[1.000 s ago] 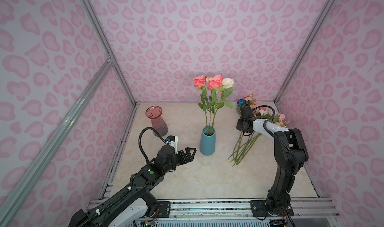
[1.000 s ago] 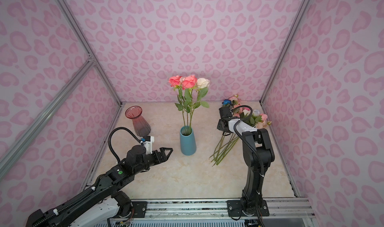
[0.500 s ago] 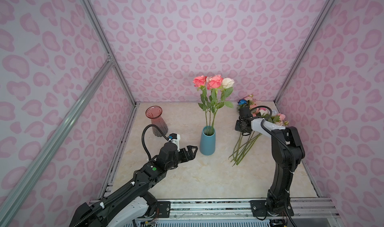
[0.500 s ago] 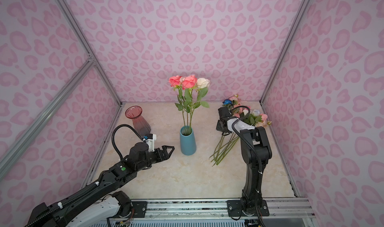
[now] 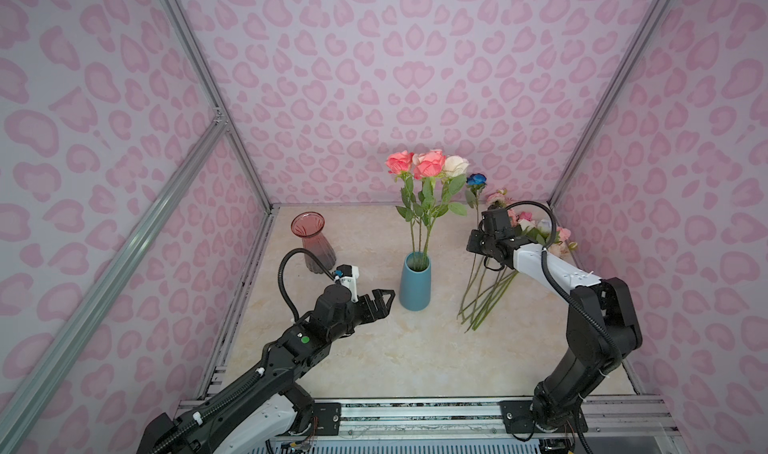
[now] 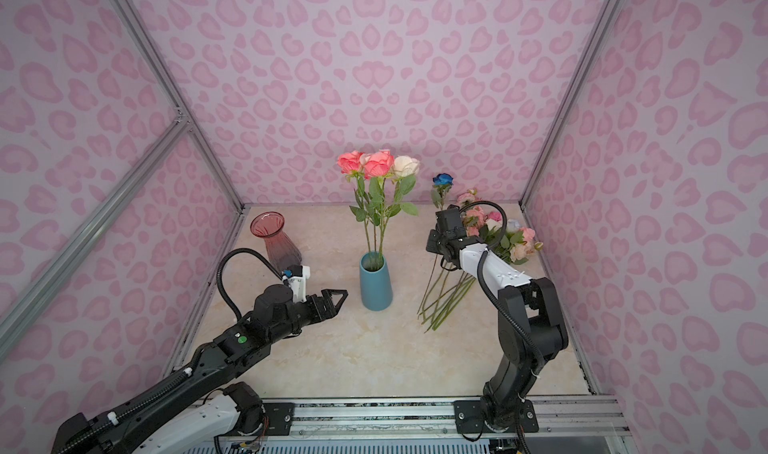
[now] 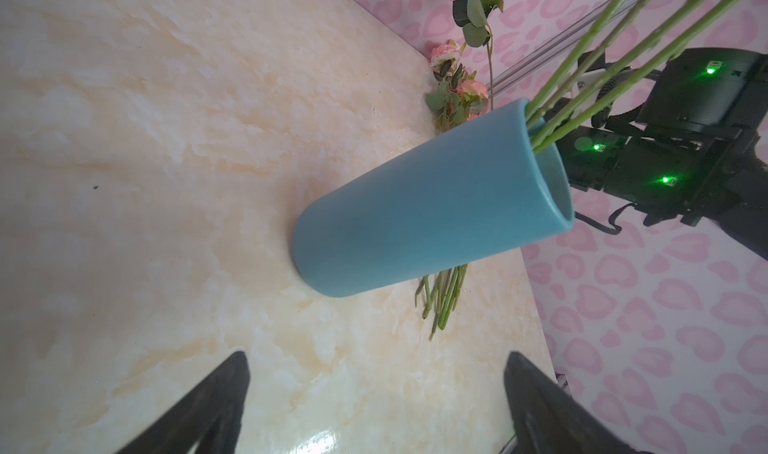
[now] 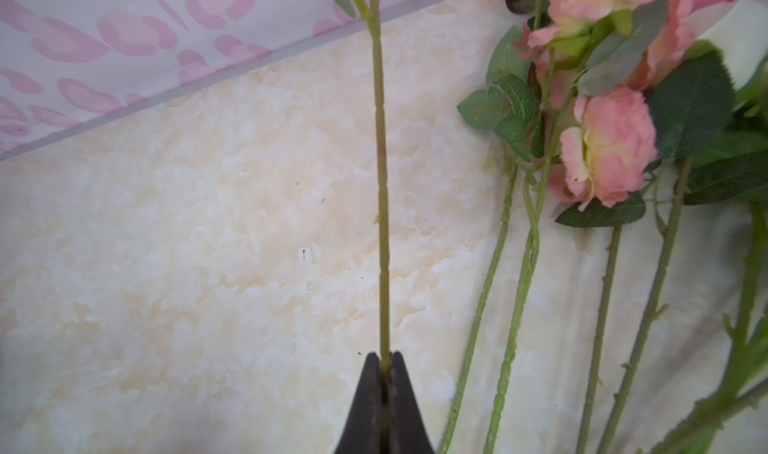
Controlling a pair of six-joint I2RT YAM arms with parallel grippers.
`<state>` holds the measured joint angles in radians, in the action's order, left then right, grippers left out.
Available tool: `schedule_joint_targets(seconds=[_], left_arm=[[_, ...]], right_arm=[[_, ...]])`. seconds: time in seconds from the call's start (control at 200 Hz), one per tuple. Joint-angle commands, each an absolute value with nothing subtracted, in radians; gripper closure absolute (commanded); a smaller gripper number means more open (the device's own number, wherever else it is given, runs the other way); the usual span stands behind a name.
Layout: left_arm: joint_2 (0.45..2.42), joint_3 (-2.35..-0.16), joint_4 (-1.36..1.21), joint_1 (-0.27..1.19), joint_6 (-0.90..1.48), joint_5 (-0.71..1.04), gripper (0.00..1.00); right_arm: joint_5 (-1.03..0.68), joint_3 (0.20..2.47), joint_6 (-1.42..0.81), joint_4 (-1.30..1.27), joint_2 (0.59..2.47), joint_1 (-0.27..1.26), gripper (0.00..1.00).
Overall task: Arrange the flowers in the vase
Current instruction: 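Grasp the blue rose stem in the bunch with the right gripper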
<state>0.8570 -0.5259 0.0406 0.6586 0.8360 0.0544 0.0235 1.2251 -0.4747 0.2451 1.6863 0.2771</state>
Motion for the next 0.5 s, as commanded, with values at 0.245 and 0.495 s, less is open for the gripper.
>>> schedule_joint_targets(seconds=[0.245, 0.495], left_arm=[[0.712, -0.527, 0.142, 0.658, 0.791, -0.069, 0.03], [0.509, -0.474, 0.156, 0.658, 0.803, -0.252, 0.02]], right_arm=[[0.087, 1.045, -0.463, 0.064, 1.363, 0.321, 0.97], [0.153, 0.999, -0.42, -0.002, 1.157, 0.385, 0.97]])
